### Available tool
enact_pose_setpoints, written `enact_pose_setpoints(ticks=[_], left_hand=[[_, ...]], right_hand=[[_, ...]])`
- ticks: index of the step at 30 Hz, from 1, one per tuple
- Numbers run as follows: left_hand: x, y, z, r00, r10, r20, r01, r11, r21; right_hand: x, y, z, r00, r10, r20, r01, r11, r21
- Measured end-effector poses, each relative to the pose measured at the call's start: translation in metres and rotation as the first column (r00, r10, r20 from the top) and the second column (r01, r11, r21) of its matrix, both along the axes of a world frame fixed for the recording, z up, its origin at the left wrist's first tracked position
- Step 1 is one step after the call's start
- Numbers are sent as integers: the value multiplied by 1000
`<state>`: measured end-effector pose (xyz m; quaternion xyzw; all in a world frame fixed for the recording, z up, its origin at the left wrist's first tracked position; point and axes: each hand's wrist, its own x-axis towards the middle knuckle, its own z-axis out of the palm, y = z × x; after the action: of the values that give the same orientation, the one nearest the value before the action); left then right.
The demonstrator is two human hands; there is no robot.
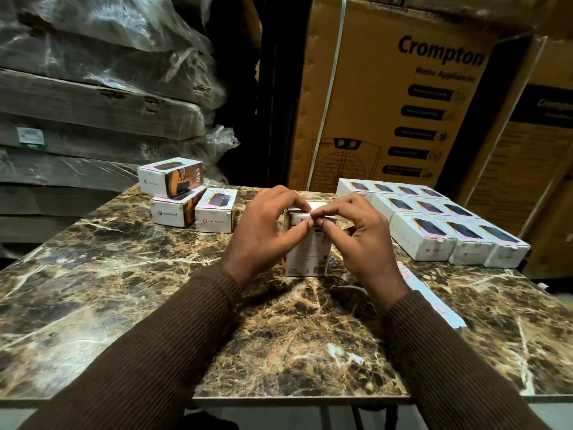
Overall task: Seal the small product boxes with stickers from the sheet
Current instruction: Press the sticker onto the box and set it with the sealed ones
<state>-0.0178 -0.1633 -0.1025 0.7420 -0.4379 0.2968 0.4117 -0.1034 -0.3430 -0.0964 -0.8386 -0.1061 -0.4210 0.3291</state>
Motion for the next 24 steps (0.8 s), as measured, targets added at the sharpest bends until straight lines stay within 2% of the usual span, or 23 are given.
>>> enact_pose_setpoints(ticks=[8, 17, 24], left_hand=[[-2, 0, 0, 1000, 0, -5, 0, 1000, 4], [0, 0, 0, 1000, 8, 7, -9, 1000, 18], [0, 1, 0, 1000, -5, -1, 5, 1000, 9]], right_hand=[[-2, 1, 0, 1000, 9, 9, -10, 996, 87], [3, 0, -2, 1000, 0, -12, 0, 1000, 23], [0, 1, -2, 999, 33, -35, -30, 997, 75]])
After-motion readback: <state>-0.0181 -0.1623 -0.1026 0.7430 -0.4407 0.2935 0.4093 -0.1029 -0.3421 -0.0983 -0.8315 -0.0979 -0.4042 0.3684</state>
